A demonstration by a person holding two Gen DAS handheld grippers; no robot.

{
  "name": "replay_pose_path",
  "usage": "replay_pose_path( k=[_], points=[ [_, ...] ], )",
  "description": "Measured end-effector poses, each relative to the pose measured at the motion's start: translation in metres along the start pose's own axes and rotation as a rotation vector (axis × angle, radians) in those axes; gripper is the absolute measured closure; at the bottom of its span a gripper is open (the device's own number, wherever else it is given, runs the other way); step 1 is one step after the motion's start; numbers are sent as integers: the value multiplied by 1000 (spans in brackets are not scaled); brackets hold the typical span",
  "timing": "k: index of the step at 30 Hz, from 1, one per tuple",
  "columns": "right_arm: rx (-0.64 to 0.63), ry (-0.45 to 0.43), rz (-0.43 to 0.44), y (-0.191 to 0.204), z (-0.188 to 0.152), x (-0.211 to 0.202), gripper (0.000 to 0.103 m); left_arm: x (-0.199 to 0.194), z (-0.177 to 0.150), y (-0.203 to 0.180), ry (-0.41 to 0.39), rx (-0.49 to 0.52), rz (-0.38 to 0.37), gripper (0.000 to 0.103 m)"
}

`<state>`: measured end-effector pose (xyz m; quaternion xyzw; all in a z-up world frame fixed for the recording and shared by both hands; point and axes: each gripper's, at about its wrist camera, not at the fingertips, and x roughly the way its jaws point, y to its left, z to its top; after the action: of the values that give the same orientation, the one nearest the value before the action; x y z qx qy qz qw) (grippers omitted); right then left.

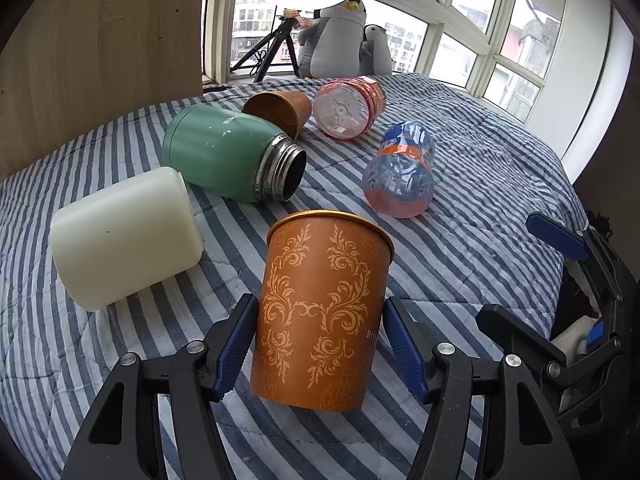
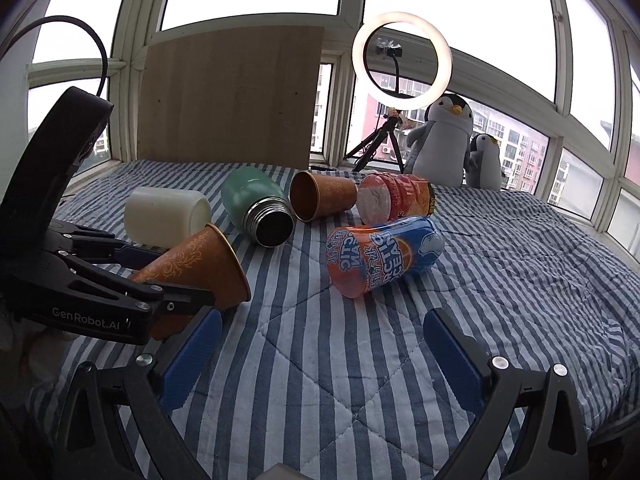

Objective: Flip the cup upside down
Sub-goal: 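Roll the left gripper to turn the orange cup mouth-down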

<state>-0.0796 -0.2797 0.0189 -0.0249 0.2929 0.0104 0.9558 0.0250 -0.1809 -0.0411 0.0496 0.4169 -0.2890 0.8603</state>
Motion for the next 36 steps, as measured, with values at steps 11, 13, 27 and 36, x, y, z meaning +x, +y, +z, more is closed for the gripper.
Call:
replay_pose_path(
  k=[11,13,27,36],
  points=[
    [-323,-11,113,44,4,-4,21,-50,-16,41,-66,-18,22,14],
    [-401,13,130,54,8,0,30,-64,-24,57,-77,-45,36,14],
    [-883,124,227,109,9,28,34,-102,-67,122,-68,-171,67,14],
    [-1084,135,169,138,4,49,34,-99,-73,139,-59,-211,78,14]
  ],
)
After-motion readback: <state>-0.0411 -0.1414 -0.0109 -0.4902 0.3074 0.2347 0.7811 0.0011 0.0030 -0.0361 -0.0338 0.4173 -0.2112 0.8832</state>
